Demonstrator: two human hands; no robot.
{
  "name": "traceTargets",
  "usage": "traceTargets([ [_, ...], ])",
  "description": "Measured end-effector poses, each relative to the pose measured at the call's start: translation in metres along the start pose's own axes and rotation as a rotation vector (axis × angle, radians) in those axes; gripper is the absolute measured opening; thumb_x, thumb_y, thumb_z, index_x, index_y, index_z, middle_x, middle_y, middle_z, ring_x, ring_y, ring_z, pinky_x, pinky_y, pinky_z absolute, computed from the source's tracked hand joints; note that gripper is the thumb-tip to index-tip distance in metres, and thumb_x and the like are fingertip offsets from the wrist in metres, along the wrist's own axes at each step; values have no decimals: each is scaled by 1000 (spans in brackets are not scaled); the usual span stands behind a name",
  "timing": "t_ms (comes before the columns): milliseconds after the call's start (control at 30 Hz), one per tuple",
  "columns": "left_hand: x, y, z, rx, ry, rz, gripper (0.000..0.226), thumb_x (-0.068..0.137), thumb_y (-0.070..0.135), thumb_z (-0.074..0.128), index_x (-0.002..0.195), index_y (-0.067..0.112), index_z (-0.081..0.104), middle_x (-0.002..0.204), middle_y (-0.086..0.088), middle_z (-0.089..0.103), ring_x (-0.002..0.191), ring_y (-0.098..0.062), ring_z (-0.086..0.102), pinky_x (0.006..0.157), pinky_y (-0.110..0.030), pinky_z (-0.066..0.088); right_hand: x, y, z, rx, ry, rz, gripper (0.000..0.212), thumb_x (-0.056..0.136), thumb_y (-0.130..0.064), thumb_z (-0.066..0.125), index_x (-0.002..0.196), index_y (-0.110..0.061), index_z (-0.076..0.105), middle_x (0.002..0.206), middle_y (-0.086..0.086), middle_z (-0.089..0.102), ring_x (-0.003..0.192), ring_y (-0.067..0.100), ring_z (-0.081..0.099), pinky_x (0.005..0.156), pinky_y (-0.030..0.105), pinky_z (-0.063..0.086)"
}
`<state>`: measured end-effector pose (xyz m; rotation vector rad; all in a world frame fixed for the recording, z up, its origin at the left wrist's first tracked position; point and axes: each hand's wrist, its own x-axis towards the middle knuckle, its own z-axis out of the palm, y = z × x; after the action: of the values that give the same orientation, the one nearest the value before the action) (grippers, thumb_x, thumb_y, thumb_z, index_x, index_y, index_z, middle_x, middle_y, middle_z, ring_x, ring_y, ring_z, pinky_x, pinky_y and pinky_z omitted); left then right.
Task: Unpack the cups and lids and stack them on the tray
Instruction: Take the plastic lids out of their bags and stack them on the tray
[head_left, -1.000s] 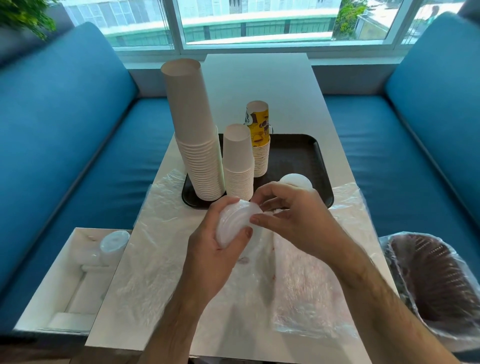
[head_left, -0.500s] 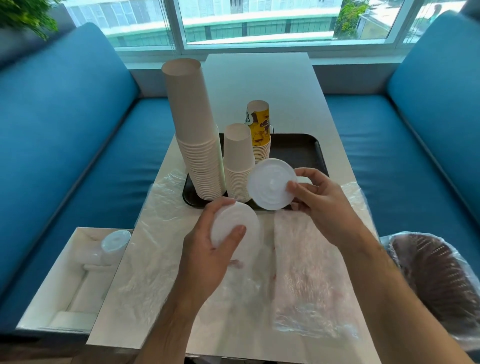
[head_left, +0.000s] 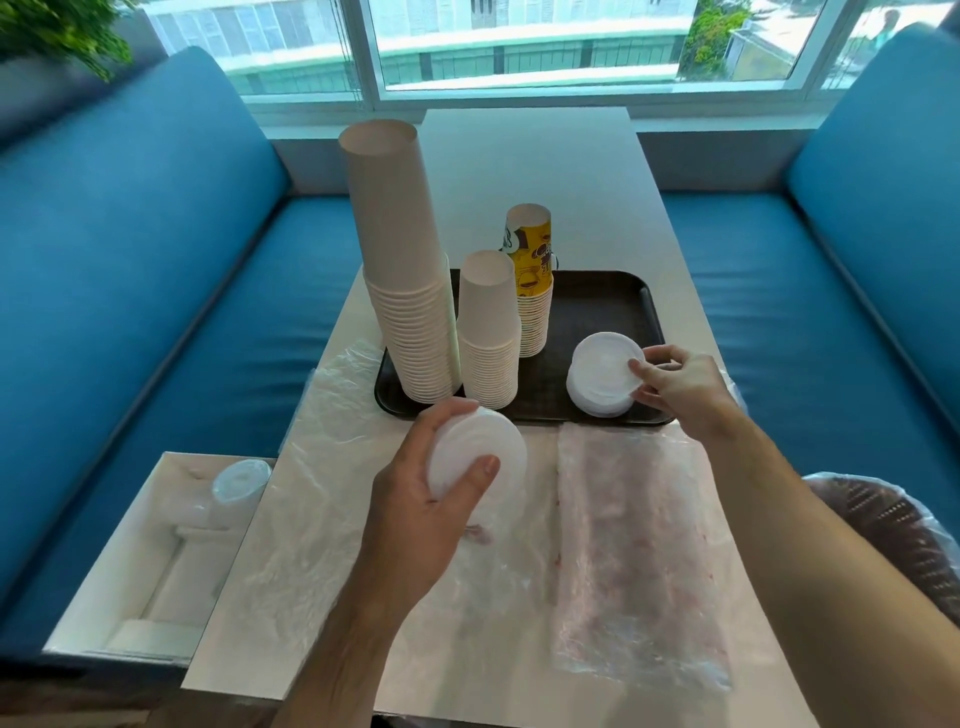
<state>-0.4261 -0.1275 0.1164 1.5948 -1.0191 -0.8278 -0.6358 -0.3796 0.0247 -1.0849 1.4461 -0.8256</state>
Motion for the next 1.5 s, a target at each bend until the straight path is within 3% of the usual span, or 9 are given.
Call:
traceTargets([
  [167, 1, -1, -2, 1, 6, 5, 42, 88, 27, 72, 110, 55, 49, 112, 40, 42, 101, 2, 53, 55, -9, 50, 11, 5, 6, -242, 42, 1, 28, 88, -18, 78, 112, -10, 66, 114, 18, 64, 96, 29, 67, 73, 38, 62],
  [333, 4, -4, -4, 13, 16, -8, 42, 87, 30, 72, 112, 55, 49, 113, 41, 41, 103, 1, 52, 59, -13, 55, 5, -3, 10, -759, 105, -269, 46, 88, -31, 77, 129, -16, 63, 122, 13, 63, 114, 31, 60, 101, 41, 49],
  [433, 3, -5, -4, -14, 18, -15, 44, 87, 29, 73, 111, 58, 50, 109, 43, 44, 103, 5, 54, 57, -14, 54, -4, -8, 23, -845, -6, -428, 43, 90, -29, 75, 132, -26, 64, 130, 12, 55, 121, 32, 52, 105, 40, 42],
  [667, 5, -4, -4, 2, 20, -14, 42, 87, 28, 73, 111, 55, 51, 112, 40, 43, 103, -4, 54, 60, -17, 57, -10, -3, 41, -1108, -136, -413, 46, 96, -39, 65, 141, -39, 55, 144, 4, 41, 128, 30, 36, 102, 41, 44],
  [933, 5, -5, -6, -1, 27, -11, 41, 87, 28, 73, 111, 54, 52, 112, 39, 43, 101, -3, 54, 57, -14, 54, -13, -4, 41, -1057, -131, -407, 46, 96, -40, 66, 140, -39, 56, 145, 4, 40, 130, 29, 33, 101, 42, 43],
  [1100, 6, -6, -7, 8, 33, -2, 42, 86, 30, 73, 110, 56, 50, 108, 44, 42, 101, 0, 54, 57, -12, 53, -39, -23, 44, -805, -97, -558, 37, 94, -30, 69, 131, -30, 64, 142, 3, 50, 126, 24, 46, 98, 34, 45],
  [1233, 7, -6, -4, 1, 19, -5, 44, 86, 31, 73, 110, 59, 49, 107, 47, 41, 98, 4, 54, 58, -13, 54, -95, -53, 53, -497, -305, -601, 24, 94, -26, 68, 118, -30, 71, 116, -11, 64, 96, 6, 64, 78, 15, 54],
  [1367, 9, -3, -1, 25, -14, 12, 44, 88, 33, 72, 109, 62, 47, 107, 46, 44, 93, 10, 57, 57, -11, 52, -140, -62, 60, -453, -574, -625, 27, 92, -29, 70, 119, -32, 71, 113, -18, 63, 99, 4, 66, 86, 18, 56],
  [1500, 12, 0, 0, 50, 0, 26, 44, 86, 37, 71, 112, 61, 44, 110, 44, 43, 96, 5, 56, 58, -12, 53, -152, -59, 64, -540, -551, -679, 35, 91, -35, 71, 126, -35, 68, 116, -23, 63, 102, 0, 64, 85, 10, 53],
])
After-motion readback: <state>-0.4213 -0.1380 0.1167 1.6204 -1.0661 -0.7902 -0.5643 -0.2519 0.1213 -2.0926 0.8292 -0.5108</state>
